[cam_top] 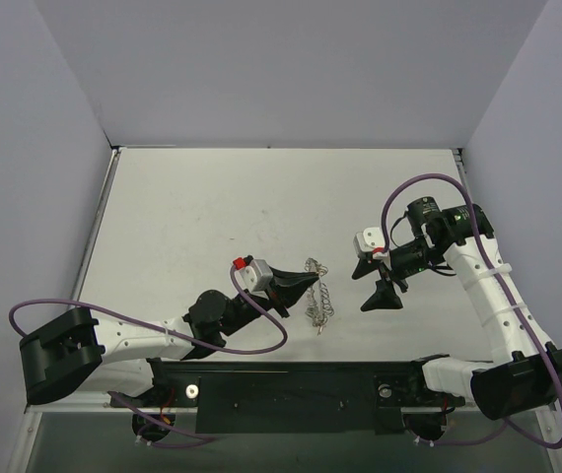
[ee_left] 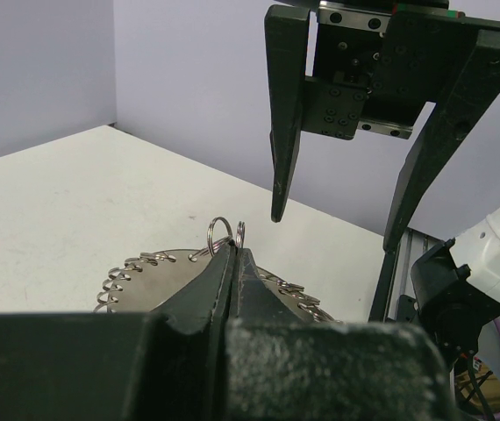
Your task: Put the keys on the keyring
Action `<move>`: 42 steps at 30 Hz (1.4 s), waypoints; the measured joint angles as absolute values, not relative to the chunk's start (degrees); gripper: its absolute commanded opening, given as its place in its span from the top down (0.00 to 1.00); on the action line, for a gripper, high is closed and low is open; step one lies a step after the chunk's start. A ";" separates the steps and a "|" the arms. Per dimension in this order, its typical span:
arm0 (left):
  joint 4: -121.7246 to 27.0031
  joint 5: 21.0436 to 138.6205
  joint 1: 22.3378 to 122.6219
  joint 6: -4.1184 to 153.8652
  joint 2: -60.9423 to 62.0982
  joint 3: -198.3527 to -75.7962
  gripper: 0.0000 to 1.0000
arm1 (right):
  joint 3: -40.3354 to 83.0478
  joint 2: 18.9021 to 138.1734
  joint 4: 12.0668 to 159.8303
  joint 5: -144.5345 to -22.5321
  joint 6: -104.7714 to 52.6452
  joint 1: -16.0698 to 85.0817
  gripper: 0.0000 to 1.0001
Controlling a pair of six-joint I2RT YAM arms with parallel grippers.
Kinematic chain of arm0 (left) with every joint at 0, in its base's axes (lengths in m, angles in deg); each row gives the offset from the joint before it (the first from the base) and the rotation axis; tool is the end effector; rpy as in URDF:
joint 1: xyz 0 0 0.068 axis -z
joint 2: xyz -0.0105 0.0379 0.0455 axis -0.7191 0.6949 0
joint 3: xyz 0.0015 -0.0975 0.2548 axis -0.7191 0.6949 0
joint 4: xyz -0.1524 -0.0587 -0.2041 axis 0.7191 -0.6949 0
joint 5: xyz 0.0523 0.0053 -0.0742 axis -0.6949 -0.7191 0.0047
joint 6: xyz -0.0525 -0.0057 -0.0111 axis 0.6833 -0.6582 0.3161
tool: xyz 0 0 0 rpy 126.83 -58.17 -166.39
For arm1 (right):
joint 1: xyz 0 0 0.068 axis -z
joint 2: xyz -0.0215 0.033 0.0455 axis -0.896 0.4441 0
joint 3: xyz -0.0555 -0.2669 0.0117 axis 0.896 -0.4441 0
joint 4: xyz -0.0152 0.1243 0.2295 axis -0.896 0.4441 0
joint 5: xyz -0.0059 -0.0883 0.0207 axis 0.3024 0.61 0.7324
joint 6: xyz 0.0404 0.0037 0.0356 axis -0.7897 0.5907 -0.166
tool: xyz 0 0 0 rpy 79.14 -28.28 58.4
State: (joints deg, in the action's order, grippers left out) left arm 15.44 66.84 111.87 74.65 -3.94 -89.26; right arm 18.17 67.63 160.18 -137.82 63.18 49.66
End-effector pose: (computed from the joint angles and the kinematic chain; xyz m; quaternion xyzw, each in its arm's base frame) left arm 0.1045 -0.2266 0.2610 0.2381 0.5350 -0.4869 0.6481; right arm 0.1865 0.0788 0.3450 -0.6839 0.5067 0.3473 0.3936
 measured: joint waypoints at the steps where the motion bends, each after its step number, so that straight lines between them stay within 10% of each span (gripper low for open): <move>1: 15.44 66.84 111.87 74.65 -3.94 -89.26 1.00 | 18.17 67.63 160.18 -137.82 63.18 49.66 0.34; 42: 14.57 66.84 111.41 73.07 -6.14 -89.26 1.00 | 18.30 67.63 160.18 -134.24 65.24 46.70 0.35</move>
